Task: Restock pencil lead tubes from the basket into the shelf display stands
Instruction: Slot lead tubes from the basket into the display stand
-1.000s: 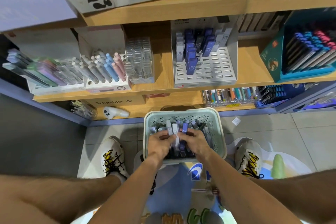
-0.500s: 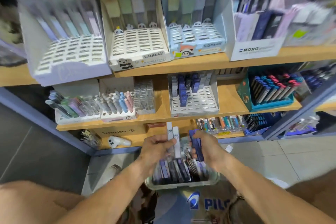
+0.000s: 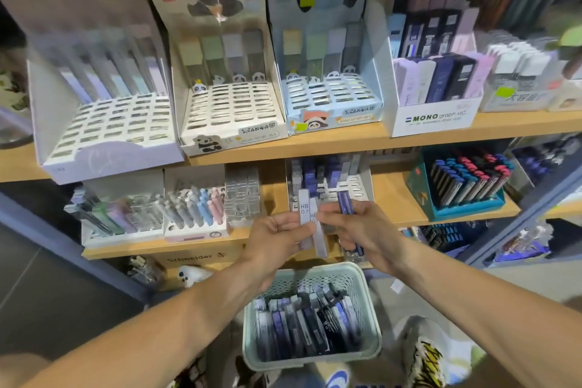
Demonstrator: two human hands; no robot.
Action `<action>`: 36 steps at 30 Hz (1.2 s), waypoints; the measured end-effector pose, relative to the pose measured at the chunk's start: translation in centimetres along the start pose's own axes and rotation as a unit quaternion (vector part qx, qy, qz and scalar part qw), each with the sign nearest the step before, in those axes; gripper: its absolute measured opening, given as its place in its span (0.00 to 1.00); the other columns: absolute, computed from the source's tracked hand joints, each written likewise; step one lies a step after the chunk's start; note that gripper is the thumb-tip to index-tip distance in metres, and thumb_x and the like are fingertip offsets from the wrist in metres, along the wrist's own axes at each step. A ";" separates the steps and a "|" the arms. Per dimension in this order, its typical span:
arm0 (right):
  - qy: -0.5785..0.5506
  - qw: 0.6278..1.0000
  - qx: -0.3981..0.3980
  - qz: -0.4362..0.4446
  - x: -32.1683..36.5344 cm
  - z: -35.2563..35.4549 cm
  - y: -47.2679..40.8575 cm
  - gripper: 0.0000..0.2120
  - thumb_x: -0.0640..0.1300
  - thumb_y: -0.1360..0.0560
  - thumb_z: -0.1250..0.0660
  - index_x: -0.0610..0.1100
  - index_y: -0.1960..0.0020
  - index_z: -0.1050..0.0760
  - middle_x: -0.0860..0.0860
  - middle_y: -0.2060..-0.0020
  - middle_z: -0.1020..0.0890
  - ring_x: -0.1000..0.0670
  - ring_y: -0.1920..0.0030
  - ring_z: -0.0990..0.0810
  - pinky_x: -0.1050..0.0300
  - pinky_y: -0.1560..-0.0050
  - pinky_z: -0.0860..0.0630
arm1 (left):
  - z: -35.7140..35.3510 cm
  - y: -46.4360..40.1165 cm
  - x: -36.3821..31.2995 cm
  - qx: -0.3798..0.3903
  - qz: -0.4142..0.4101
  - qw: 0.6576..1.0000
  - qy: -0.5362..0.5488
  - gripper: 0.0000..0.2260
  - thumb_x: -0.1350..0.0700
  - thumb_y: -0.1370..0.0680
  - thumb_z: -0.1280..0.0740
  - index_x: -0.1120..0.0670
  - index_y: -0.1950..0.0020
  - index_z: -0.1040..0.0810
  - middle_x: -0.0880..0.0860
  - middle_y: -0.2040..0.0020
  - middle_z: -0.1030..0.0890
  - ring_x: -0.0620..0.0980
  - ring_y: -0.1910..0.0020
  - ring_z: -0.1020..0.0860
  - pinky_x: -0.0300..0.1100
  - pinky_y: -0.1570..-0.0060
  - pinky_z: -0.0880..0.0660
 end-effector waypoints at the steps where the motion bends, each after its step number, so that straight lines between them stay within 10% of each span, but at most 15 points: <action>1: -0.001 1.000 -0.009 0.000 -0.2 -0.3 -0.4 0.13 0.41 0.26 0.23 0.38 0.43 0.19 0.46 0.68 0.22 0.51 0.72 0.37 0.58 0.72 0.38 | 0.1 -0.4 0.2 -0.004 0.001 1.000 0.004 0.06 0.64 0.25 0.24 0.58 0.48 0.13 0.60 0.51 0.12 0.54 0.54 0.15 0.41 0.53 0.17; 7: 0.008 0.998 -0.059 -0.006 -0.4 -0.6 -1.8 0.08 0.40 0.24 0.25 0.40 0.46 0.19 0.53 0.71 0.19 0.58 0.78 0.32 0.62 0.73 0.35 | 0.7 -2.0 -0.2 -0.049 -0.022 0.999 0.000 0.16 0.63 0.25 0.23 0.57 0.39 0.19 0.56 0.52 0.11 0.54 0.52 0.12 0.49 0.49 0.16; 17: -0.030 0.993 -0.115 -0.018 -0.5 1.0 -2.3 0.03 0.39 0.21 0.28 0.41 0.49 0.21 0.51 0.65 0.22 0.52 0.71 0.37 0.56 0.71 0.37 | 1.7 -5.3 -0.9 -0.138 -0.151 0.975 -0.090 0.04 0.57 0.22 0.25 0.53 0.48 0.17 0.55 0.55 0.14 0.52 0.52 0.15 0.47 0.44 0.19; 29: -0.067 0.990 -0.119 -0.022 0.0 1.6 -2.1 0.09 0.39 0.20 0.31 0.39 0.40 0.23 0.56 0.71 0.20 0.56 0.76 0.38 0.60 0.68 0.33 | 1.9 -8.1 -0.7 -0.178 -0.286 0.852 -0.400 0.04 0.53 0.21 0.26 0.51 0.53 0.19 0.47 0.60 0.14 0.45 0.60 0.15 0.49 0.58 0.16; 36: -0.054 0.991 -0.118 -0.027 -0.2 1.7 -2.1 0.05 0.40 0.21 0.29 0.41 0.46 0.22 0.50 0.66 0.20 0.55 0.77 0.39 0.60 0.70 0.33 | 1.5 -8.4 -0.8 -0.149 -0.289 0.841 -0.432 0.03 0.54 0.21 0.26 0.51 0.51 0.17 0.48 0.57 0.13 0.43 0.60 0.15 0.41 0.58 0.17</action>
Point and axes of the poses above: each hand's wrist, its own y-axis away from the middle knuckle, its own z-axis out of the back of the hand, x = y × z, the point moved 1 cm from there along -y, towards the middle knuckle
